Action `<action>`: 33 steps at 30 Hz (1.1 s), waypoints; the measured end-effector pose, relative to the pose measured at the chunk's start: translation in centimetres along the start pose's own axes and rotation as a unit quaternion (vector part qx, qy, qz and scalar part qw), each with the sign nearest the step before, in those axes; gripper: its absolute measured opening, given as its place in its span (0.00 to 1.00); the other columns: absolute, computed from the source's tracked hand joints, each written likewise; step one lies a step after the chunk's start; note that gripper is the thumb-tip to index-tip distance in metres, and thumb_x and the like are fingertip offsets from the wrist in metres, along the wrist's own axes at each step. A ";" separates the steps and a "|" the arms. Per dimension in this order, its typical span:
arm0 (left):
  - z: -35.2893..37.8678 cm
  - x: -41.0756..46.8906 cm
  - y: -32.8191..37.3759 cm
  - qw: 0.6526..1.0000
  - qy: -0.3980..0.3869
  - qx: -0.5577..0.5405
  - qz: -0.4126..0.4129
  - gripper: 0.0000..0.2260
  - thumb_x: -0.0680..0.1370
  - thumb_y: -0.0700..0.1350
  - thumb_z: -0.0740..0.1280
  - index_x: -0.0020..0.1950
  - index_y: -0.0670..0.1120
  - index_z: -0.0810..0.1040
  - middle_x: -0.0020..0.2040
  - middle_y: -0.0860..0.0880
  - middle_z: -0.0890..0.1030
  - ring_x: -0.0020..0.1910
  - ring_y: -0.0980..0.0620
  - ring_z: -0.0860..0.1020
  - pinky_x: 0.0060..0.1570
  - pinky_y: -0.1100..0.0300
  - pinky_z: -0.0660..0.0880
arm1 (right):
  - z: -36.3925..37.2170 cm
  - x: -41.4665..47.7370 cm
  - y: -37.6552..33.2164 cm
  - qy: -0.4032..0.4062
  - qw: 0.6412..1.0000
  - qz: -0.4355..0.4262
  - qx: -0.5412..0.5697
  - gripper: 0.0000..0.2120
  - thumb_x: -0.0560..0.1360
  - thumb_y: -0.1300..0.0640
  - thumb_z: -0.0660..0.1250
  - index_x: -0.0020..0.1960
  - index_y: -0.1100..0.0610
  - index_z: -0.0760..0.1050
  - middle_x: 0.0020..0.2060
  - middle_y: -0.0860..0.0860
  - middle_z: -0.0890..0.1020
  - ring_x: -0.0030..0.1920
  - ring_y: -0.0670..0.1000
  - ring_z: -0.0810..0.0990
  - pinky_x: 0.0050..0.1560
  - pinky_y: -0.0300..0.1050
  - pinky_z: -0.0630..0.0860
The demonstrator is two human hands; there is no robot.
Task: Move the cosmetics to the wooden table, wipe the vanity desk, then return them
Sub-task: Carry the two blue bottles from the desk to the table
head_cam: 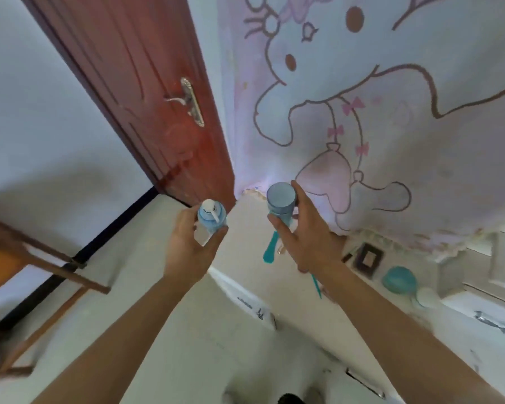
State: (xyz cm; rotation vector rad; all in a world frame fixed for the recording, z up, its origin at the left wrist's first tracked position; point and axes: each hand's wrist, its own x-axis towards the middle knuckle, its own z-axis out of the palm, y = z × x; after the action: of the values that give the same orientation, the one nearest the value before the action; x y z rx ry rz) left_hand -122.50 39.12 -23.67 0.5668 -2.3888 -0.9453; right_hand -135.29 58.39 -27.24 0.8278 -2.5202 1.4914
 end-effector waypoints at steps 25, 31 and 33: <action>-50.8 -17.8 -31.8 0.905 0.351 0.077 -0.229 0.27 0.72 0.54 0.74 0.68 0.50 0.71 0.59 0.53 0.75 0.54 0.54 0.76 0.51 0.51 0.80 | 47.8 -11.7 -42.5 -0.233 0.923 -0.292 0.090 0.36 0.79 0.40 0.64 0.79 0.53 0.54 0.74 0.48 0.68 0.70 0.46 0.69 0.61 0.35 0.69; -55.7 -15.1 -39.1 0.892 0.364 0.070 -0.260 0.25 0.72 0.51 0.75 0.67 0.49 0.72 0.56 0.54 0.74 0.52 0.51 0.78 0.50 0.55 0.80 | 58.6 -9.8 -46.5 -0.260 0.907 -0.306 0.129 0.36 0.78 0.39 0.63 0.79 0.53 0.54 0.75 0.47 0.67 0.71 0.46 0.69 0.63 0.41 0.73; -57.6 -13.1 -42.1 0.888 0.372 0.072 -0.261 0.24 0.72 0.49 0.75 0.66 0.48 0.73 0.55 0.54 0.74 0.52 0.52 0.78 0.50 0.55 0.80 | 62.7 -8.4 -47.7 -0.266 0.901 -0.314 0.137 0.36 0.78 0.41 0.65 0.79 0.54 0.54 0.75 0.47 0.66 0.72 0.45 0.68 0.63 0.38 0.72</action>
State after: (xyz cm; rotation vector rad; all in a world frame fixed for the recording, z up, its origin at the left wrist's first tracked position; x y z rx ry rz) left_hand -70.30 -11.12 -21.41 1.3922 -1.6260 -0.5794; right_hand -92.85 -8.46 -25.12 2.0955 -1.9801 1.5246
